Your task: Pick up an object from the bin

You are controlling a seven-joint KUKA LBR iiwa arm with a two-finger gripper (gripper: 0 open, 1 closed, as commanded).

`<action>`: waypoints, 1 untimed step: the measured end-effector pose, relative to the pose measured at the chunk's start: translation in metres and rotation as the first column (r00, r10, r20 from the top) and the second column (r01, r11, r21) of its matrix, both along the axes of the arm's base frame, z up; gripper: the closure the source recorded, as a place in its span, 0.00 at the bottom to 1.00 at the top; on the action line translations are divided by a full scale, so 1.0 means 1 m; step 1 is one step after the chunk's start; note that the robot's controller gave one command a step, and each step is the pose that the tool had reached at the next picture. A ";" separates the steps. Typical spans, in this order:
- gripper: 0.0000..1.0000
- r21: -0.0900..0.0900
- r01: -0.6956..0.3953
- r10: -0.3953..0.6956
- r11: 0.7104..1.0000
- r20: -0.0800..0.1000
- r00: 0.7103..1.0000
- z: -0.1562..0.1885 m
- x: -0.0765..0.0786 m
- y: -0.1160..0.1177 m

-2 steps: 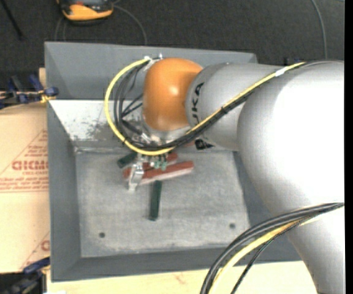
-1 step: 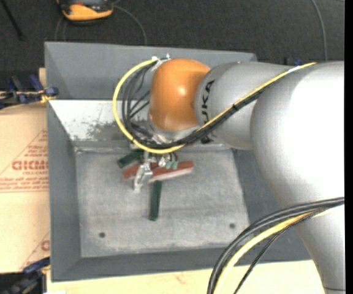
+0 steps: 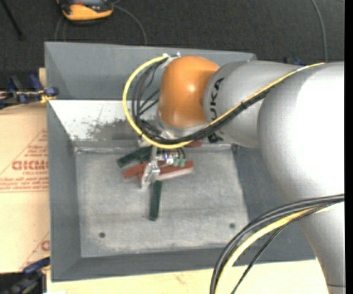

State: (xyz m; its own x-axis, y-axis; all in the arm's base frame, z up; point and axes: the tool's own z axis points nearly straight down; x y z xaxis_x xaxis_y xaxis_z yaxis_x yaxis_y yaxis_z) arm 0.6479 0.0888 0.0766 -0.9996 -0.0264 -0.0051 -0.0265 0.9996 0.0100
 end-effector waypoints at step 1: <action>1.00 -0.007 0.209 -0.209 0.978 -0.003 0.978 0.002 -0.010 -0.005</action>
Offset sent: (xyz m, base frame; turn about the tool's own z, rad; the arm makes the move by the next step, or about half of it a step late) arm 0.0000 0.0000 0.0000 0.0000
